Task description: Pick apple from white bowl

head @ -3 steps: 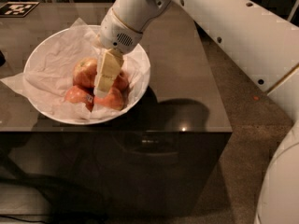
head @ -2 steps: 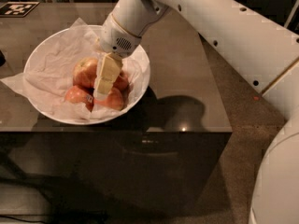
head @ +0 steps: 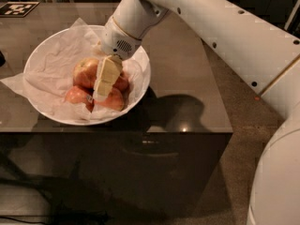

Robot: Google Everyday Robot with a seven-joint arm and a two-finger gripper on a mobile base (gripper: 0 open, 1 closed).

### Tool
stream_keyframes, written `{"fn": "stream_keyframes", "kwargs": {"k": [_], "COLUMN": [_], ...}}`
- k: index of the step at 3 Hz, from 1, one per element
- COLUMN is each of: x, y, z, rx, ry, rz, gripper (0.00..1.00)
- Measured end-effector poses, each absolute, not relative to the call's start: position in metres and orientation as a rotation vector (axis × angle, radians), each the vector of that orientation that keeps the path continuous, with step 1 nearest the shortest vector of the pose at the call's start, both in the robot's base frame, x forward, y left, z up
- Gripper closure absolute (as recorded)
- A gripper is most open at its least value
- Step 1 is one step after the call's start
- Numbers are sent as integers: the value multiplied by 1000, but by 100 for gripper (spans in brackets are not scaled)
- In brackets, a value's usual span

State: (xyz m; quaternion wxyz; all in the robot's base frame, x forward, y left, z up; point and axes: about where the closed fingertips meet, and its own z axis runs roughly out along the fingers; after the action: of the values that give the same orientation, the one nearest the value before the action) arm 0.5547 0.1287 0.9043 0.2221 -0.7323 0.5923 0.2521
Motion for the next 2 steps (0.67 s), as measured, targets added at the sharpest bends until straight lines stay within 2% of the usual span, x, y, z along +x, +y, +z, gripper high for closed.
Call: {"fn": "stream_keyframes", "kwargs": {"k": [2], "x": [555], "y": [129], "z": [904], "rx": [-2023], "ry": [1636], "rz": [696], "gripper": [56]}}
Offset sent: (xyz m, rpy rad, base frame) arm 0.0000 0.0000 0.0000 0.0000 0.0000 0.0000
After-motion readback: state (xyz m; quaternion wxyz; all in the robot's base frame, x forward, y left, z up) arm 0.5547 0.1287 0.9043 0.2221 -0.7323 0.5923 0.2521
